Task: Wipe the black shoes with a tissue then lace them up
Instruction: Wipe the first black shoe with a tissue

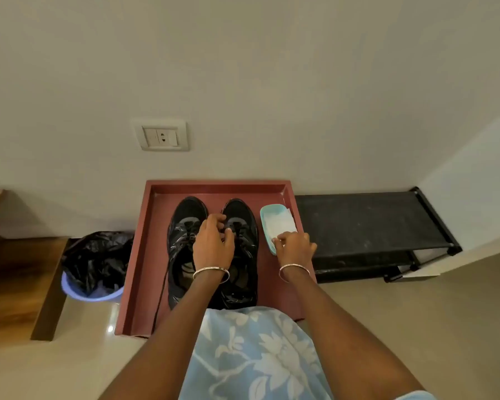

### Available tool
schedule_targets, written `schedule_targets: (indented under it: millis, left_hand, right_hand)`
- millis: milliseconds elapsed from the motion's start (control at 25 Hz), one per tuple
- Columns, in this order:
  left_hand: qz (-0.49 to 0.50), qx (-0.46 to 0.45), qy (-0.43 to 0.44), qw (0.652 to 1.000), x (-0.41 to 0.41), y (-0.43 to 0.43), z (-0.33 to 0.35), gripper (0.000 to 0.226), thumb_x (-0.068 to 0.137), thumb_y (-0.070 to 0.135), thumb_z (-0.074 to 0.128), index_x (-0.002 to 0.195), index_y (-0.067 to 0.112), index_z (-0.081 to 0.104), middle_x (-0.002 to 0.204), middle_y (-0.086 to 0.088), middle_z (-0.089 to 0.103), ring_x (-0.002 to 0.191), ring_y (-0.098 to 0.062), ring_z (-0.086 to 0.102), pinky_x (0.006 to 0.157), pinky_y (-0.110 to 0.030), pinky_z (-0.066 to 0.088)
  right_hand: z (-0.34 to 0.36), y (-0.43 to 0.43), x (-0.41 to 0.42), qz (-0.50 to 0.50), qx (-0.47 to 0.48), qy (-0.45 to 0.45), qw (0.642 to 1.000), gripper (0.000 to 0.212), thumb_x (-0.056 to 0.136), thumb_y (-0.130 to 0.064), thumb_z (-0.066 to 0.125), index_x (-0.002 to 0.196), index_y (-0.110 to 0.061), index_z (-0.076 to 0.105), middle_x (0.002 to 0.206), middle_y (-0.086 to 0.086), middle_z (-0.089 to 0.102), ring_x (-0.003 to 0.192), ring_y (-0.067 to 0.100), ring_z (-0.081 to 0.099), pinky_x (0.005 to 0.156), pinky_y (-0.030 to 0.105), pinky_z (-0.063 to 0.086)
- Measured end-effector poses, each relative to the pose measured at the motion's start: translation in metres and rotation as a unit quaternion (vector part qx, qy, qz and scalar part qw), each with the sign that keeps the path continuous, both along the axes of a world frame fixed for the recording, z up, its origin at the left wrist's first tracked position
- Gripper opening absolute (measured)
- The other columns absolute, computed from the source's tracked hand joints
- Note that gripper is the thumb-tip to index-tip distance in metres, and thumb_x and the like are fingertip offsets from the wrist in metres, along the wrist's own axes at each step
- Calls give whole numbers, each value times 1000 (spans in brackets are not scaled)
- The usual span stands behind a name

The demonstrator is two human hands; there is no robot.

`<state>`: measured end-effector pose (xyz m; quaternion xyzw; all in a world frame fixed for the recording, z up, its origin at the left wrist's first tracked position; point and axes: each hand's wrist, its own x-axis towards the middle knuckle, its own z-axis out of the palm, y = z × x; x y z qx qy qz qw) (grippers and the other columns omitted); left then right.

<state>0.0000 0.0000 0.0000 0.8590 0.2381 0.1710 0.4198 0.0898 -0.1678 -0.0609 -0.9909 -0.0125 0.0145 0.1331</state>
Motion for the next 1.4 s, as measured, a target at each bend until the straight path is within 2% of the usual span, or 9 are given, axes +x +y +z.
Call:
schedule_targets:
  millis: [200, 440, 720, 840, 960, 1120, 1280, 1360, 1400]
  left_hand:
    - [35, -64, 16, 997, 1, -2, -20, 14, 93, 13, 60, 106, 16, 64, 81, 7, 67, 68, -13, 64, 68, -42, 56]
    - [42, -104, 28, 993, -3, -5, -35, 11, 94, 13, 60, 102, 17, 65, 70, 4, 67, 61, -17, 67, 65, -42, 59]
    - [52, -276, 106, 954, -13, -11, -29, 11, 96, 12, 60, 90, 10, 69, 80, -11, 74, 68, -19, 73, 72, -39, 63]
    - [94, -423, 172, 885, -9, -15, -20, 19, 96, 12, 62, 104, -3, 71, 99, -19, 74, 90, -27, 73, 82, -35, 60]
    - [144, -601, 189, 763, -8, -18, -4, 40, 97, 13, 61, 129, -10, 55, 129, -26, 60, 123, -38, 58, 103, -40, 49]
    - [151, -719, 154, 660, -14, -29, 0, 65, 96, 28, 59, 147, -5, 36, 148, -22, 45, 139, -34, 43, 117, -42, 33]
    - [196, -742, 99, 633, -2, -50, 3, 53, 92, 29, 63, 137, 3, 51, 133, -15, 59, 117, -27, 57, 96, -35, 46]
    - [222, -727, 91, 643, 5, -58, 4, 40, 92, 25, 65, 125, 6, 57, 110, -14, 65, 94, -25, 61, 72, -32, 48]
    - [235, -716, 96, 651, 7, -59, 5, 32, 92, 24, 65, 119, 7, 58, 100, -13, 64, 84, -24, 60, 63, -31, 46]
  right_hand:
    - [-18, 9, 13, -13, -21, -21, 999, 31, 96, -46, 61, 106, -22, 78, 102, 0, 74, 105, 20, 57, 88, 36, 43]
    - [-33, 20, 15, -32, 76, -36, 996, 29, 96, -36, 65, 102, -11, 78, 95, 6, 75, 92, 20, 61, 83, 38, 58]
    - [-13, 5, 17, -184, 329, 13, 926, 29, 104, -35, 49, 107, -9, 62, 105, 6, 65, 91, 16, 61, 66, 20, 52]
    - [-3, -10, 19, -288, 446, 50, 846, 40, 104, -41, 45, 109, -5, 63, 108, 11, 67, 95, 24, 64, 73, 33, 57]
    - [24, -24, 16, -356, 573, 68, 735, 37, 99, -41, 58, 108, -6, 64, 104, 10, 68, 88, 23, 67, 66, 32, 56]
    - [58, -43, -6, -332, 772, 156, 518, 36, 93, -25, 68, 120, -2, 61, 120, 15, 68, 104, 27, 68, 90, 41, 60]
    - [62, -58, -29, -248, 835, 236, 432, 78, 68, -10, 85, 139, -4, 52, 133, 17, 64, 119, 30, 65, 95, 43, 54]
    - [56, -56, -38, -253, 840, 253, 408, 94, 49, -6, 97, 133, 0, 55, 121, 18, 71, 104, 28, 73, 79, 42, 62]
    - [55, -54, -43, -268, 841, 252, 396, 80, 60, -2, 92, 131, 2, 56, 110, 19, 74, 93, 27, 76, 67, 38, 64]
